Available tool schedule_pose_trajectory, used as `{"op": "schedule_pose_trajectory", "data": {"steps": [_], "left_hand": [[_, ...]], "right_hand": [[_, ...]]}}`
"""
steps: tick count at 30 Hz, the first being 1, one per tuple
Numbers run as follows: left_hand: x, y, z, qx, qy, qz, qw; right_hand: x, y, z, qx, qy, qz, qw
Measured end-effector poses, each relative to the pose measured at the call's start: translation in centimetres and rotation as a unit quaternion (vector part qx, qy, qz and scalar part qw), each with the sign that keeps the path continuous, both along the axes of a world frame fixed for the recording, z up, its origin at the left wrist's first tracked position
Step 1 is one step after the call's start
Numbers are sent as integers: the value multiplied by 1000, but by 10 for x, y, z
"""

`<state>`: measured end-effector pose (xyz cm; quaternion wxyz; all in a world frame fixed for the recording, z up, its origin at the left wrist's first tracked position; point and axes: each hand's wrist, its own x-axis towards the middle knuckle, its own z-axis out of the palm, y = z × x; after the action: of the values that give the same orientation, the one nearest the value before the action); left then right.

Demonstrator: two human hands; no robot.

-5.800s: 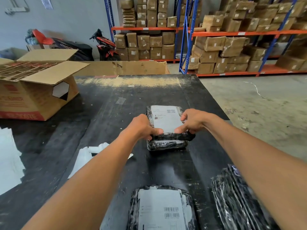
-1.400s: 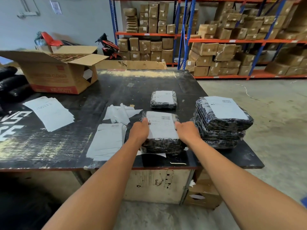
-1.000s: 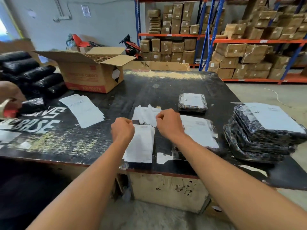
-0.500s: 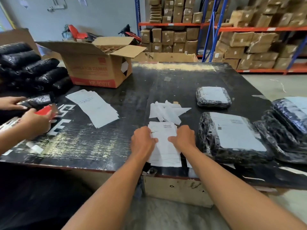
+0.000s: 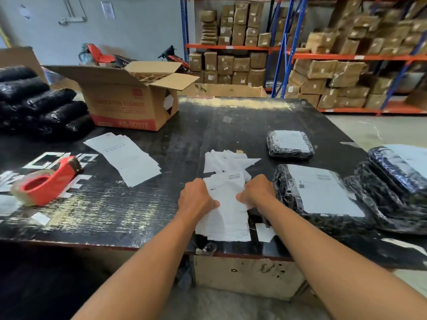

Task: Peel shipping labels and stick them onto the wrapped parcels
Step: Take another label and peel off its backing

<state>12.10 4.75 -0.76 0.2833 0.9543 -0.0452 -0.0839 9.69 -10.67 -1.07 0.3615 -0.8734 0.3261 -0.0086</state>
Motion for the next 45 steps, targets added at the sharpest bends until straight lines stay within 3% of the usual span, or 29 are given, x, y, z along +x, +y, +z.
{"op": "schedule_pose_trajectory", "data": {"steps": [9,14,18,23,29,35,45], "left_hand": [[1,4,-1,-3,24,-20,1000],[5,6,1,-13,8,-33,999],[14,-3,16,-128,-17,-4,992],[13,-23,41,-308,37,48,949],[8,-59,69,-393,5,22,919],[13,-113,88,-422,-16,-11,906],[12,-189,87,-436,52,-33,898]], "right_hand": [[-4,-6,9,-12,-17,45,999],[-2,-12,14,56,-81,36,994],[0,-21,24,175,-148,15,973],[-16,-36,65,244,-192,12,950],[-28,-68,97,387,-160,25,908],[-26,-112,101,379,-172,17,909],[-13,-210,115,362,-209,1,908]]}}
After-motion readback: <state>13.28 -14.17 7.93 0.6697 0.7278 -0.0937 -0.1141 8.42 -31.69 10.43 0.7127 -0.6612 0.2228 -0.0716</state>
